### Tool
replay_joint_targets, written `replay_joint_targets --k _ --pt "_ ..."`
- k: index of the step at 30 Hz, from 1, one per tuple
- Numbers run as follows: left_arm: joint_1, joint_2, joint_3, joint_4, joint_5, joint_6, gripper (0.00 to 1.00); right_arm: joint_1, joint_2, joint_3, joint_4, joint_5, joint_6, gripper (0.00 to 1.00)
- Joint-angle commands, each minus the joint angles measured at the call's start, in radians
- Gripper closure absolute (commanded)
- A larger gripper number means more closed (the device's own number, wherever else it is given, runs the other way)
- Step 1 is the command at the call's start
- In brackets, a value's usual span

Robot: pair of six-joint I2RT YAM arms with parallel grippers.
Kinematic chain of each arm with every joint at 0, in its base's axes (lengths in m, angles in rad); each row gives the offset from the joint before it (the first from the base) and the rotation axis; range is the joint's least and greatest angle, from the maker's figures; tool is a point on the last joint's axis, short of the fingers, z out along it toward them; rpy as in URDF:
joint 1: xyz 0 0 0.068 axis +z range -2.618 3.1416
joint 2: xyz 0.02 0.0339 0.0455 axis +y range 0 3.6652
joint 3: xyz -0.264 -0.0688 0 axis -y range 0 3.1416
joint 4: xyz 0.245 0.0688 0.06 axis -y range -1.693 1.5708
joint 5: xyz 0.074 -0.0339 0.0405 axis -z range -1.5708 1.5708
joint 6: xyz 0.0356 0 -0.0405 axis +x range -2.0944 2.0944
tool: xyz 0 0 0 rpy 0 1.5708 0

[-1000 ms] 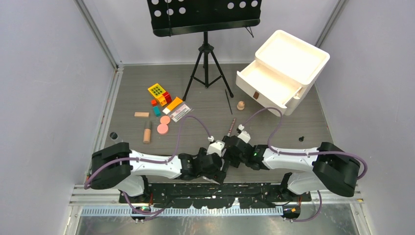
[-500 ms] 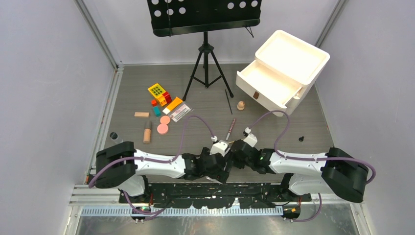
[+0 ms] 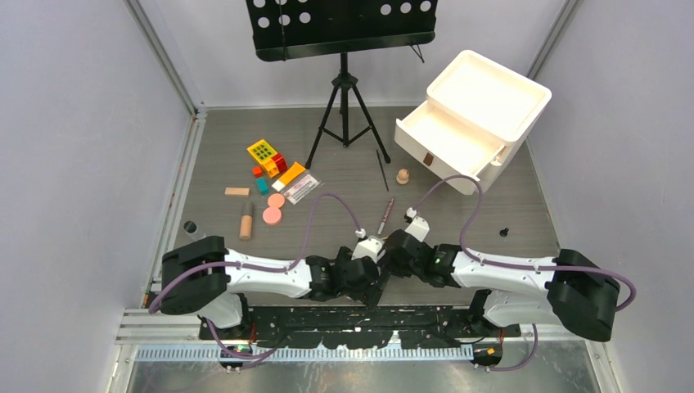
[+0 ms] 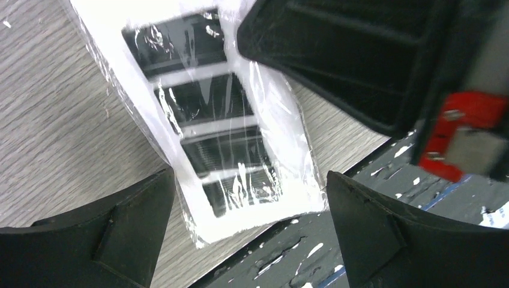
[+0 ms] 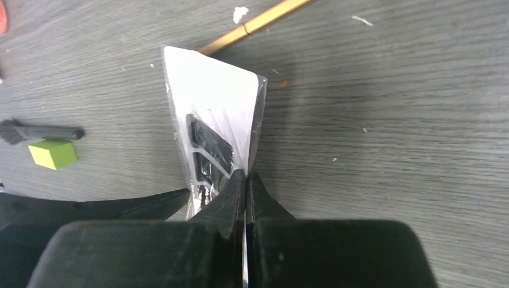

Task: Organize the makeup
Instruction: Pick up the makeup tool from the corner of the board, then place the makeup tool in the drawer.

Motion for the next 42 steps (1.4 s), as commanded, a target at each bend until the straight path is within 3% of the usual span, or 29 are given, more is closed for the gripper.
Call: replay_joint_targets --k 1,9,14,19,24,29,35,42 --pt "-0.005 -0.028 0.044 -0.205 -0.011 0.028 0.0 0.0 -0.063 0.078 -0.084 0.107 -0.069 1.0" --pt "-0.004 -0.218 0.195 -0.383 -0.128 0.096 0.0 0.0 -0.16 0.167 -0.237 0.22 -0.164 1.0" --pt "-0.004 -0.366 0.21 -0.38 -0.144 0.126 0.0 0.0 -0.181 0.259 -0.312 0.294 -0.247 1.0" --pt "-0.001 -0.472 0.192 -0.358 -0.172 0.172 0.0 -0.004 -0.148 0.416 -0.384 0.382 -0.354 1.0" --pt "0.038 -0.462 0.19 -0.404 -0.194 0.168 0.0 -0.032 -0.108 0.648 -0.453 0.478 -0.471 1.0" --pt "0.043 -0.431 0.201 -0.419 -0.191 0.158 0.0 -0.211 -0.087 0.801 -0.479 0.446 -0.52 1.0" --pt "0.045 -0.433 0.184 -0.399 -0.186 0.148 0.0 -0.444 -0.083 0.86 -0.427 0.421 -0.473 1.0" --pt "0.049 -0.436 0.179 -0.409 -0.18 0.155 0.0 -0.544 0.002 0.949 -0.367 0.452 -0.477 1.0"
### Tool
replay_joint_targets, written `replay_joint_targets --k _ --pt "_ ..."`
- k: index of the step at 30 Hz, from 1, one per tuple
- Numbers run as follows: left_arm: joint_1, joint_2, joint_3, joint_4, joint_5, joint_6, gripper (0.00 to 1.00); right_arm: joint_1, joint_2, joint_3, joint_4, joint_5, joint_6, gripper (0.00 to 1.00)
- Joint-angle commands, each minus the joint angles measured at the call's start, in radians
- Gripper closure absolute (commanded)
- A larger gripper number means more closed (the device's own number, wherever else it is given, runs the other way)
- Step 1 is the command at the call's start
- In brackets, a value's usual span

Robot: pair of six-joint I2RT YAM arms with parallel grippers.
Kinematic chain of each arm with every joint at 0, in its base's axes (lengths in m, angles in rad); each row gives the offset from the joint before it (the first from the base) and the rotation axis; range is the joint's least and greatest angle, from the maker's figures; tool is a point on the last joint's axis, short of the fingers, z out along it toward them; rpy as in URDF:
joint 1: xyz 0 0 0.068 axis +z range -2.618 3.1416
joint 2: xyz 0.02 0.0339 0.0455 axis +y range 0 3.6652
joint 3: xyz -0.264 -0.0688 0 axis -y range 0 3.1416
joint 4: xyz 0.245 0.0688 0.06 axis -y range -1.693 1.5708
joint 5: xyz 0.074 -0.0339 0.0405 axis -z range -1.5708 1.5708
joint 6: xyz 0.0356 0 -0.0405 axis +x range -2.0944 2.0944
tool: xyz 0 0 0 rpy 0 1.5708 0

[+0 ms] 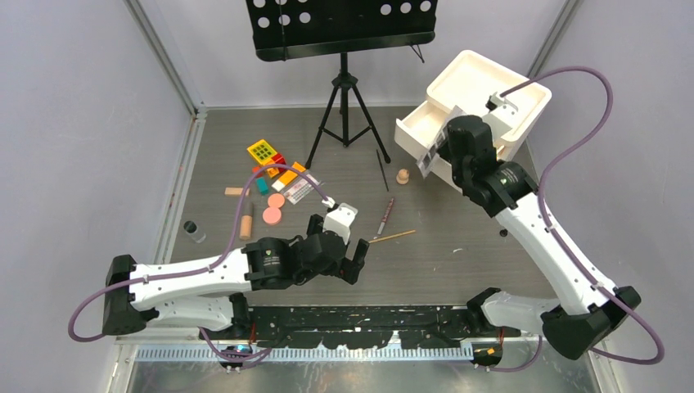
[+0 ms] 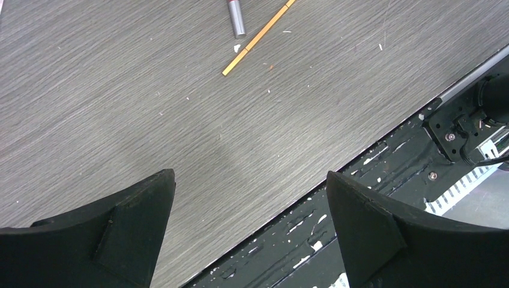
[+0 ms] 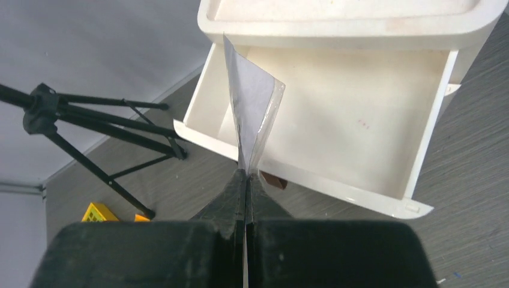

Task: Organize the makeup
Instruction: Place the makeup tool in the drawer.

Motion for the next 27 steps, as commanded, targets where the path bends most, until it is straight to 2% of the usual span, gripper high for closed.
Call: replay_joint_targets --k 1,6,8,13,22,27 --pt "0.007 -0.014 -0.002 0.005 -0.013 0.005 0.0 -0.046 0.056 0.114 0.076 0.044 -0.025 1.0" --pt "0.014 -0.026 -0.005 0.004 -0.016 0.013 0.0 -0.081 0.113 0.2 0.079 0.101 -0.097 1.0" --pt "0.015 -0.029 -0.006 0.004 -0.015 0.019 0.0 -0.09 0.125 0.199 0.129 0.119 -0.162 1.0" --pt "0.019 -0.035 -0.002 -0.006 -0.012 0.037 0.0 -0.097 0.172 0.24 0.25 0.042 -0.501 1.0" --pt "0.032 -0.038 0.005 -0.013 -0.001 0.056 0.0 -0.098 0.281 0.374 0.041 -0.121 -0.962 1.0" --pt "0.035 -0.059 0.021 -0.026 -0.025 0.065 0.0 -0.098 0.352 0.396 -0.049 -0.059 -1.11 1.0"
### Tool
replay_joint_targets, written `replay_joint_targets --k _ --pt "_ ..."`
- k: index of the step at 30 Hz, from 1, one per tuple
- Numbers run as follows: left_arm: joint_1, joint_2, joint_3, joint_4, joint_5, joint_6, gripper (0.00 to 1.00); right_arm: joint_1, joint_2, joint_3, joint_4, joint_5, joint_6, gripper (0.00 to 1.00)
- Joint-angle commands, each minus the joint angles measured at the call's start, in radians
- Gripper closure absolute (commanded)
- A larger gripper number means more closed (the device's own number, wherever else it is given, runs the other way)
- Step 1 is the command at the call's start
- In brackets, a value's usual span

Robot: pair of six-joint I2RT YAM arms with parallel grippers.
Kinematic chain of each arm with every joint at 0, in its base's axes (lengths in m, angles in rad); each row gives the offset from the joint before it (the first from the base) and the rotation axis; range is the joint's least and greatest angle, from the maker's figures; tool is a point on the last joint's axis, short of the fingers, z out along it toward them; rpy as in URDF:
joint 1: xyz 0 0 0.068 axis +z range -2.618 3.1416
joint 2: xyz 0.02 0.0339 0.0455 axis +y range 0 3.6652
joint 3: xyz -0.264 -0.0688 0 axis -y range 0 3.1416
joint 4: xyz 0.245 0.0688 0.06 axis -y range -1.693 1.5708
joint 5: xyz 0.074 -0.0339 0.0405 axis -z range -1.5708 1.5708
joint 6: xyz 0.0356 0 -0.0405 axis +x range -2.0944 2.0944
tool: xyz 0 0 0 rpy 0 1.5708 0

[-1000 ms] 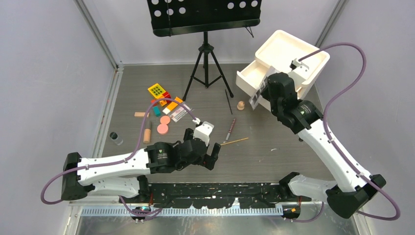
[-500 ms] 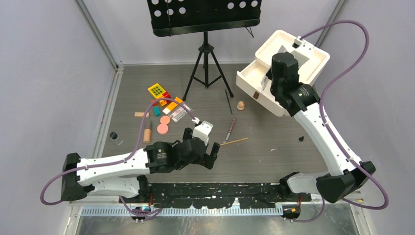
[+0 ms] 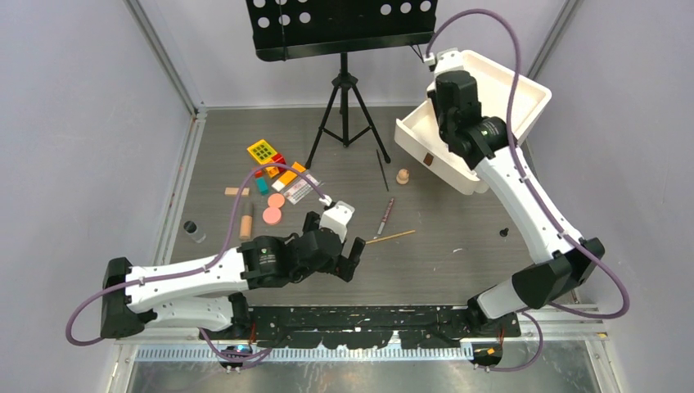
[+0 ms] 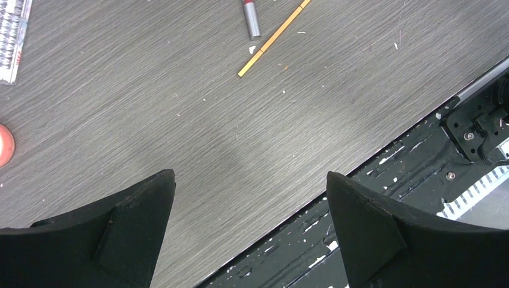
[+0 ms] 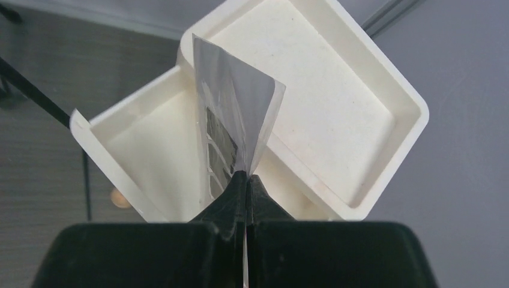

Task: Organize the makeup
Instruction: Place the makeup tool in the drawer.

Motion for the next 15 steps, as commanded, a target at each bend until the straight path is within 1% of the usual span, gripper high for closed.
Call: replay_joint_targets --k 1,5,13,15 --pt "0.009 -0.047 0.024 -0.007 -0.031 0.028 0.0 -0.001 0.064 0.063 -0.113 0.028 -0.234 1.0" --pt "0.019 -0.053 0.023 -0.008 -0.031 0.038 0.0 -0.002 0.128 0.1 -0.169 0.122 -0.309 1.0" --pt "0.025 -0.06 0.008 -0.015 -0.026 0.032 0.0 -0.001 0.237 0.088 -0.144 0.336 -0.447 1.0" --pt "0.026 -0.065 0.003 -0.015 -0.028 0.03 0.0 0.003 0.256 0.083 -0.15 0.362 -0.468 0.98"
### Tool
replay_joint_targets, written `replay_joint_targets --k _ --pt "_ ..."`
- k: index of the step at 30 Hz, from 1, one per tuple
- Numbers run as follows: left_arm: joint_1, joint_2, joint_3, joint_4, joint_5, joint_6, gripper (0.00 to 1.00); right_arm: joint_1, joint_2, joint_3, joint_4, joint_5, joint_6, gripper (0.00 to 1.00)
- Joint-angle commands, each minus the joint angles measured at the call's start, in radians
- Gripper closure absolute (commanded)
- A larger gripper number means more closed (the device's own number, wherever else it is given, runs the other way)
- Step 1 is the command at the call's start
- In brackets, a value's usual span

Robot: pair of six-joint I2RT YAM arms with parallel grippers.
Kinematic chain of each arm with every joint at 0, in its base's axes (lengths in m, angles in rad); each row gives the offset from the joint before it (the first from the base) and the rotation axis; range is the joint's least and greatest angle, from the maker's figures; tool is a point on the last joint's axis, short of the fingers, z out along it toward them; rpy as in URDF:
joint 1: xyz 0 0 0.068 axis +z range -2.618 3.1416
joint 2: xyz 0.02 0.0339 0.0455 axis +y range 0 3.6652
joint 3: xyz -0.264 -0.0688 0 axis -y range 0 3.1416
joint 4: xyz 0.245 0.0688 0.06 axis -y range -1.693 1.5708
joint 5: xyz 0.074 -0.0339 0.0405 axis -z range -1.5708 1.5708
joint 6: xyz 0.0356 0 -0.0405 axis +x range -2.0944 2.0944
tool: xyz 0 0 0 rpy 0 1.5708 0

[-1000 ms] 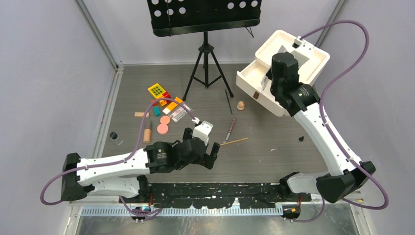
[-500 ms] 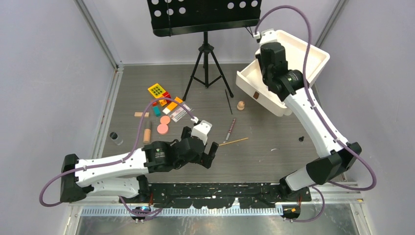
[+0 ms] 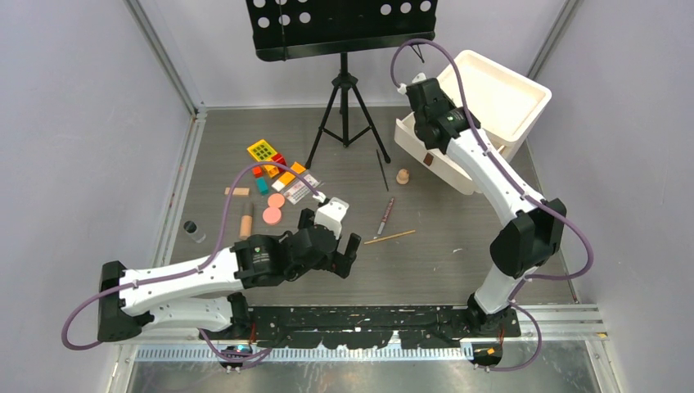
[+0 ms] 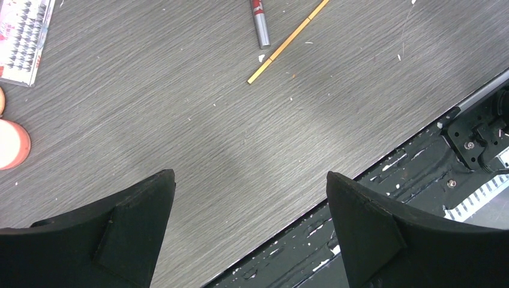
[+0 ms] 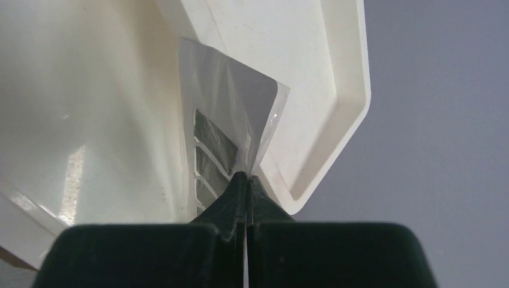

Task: Organize the makeup
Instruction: Place the makeup tool in the drawer.

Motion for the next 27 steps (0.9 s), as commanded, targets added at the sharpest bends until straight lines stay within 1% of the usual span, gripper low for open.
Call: replay_joint_targets --k 1,5,9,10,11,13,16,18,21,23,27 --pt "0.007 -0.03 -0.001 0.0 -0.019 0.011 0.0 0.007 0.024 0.023 0.007 0.129 -0.101 0.97" --pt "0.012 -0.035 -0.002 0.0 -0.022 0.012 0.0 0.033 0.017 -0.03 -0.004 0.085 -0.089 0.87" --pt "0.015 -0.031 -0.002 -0.001 -0.017 0.011 0.0 0.036 0.01 -0.014 -0.081 -0.021 -0.003 0.68" --pt "0.015 -0.028 -0.002 -0.001 -0.015 0.011 0.0 0.036 0.005 -0.011 -0.091 -0.049 0.021 0.61" --pt "0.015 -0.025 -0.002 0.0 -0.012 0.01 0.0 0.037 -0.004 -0.007 -0.096 -0.076 0.04 0.57" --pt "0.015 -0.019 -0.001 0.0 -0.01 0.01 0.0 0.037 -0.018 0.003 -0.1 -0.117 0.072 0.51" --pt "0.015 -0.013 0.005 -0.002 -0.011 0.008 0.0 0.037 -0.041 0.026 -0.09 -0.143 0.122 0.47" --pt "0.015 -0.012 0.007 -0.004 -0.012 0.006 0.0 0.037 -0.067 0.036 -0.073 -0.169 0.153 0.46" --pt "0.018 -0.011 0.008 -0.01 -0.023 0.006 0.0 0.035 -0.114 0.035 -0.019 -0.191 0.219 0.43" --pt "0.03 -0.002 0.008 -0.024 -0.034 0.01 0.0 0.036 -0.14 0.049 0.003 -0.176 0.302 0.43" --pt "0.073 0.037 0.028 -0.072 -0.046 0.006 0.0 0.035 -0.182 0.076 -0.003 -0.17 0.487 0.43"
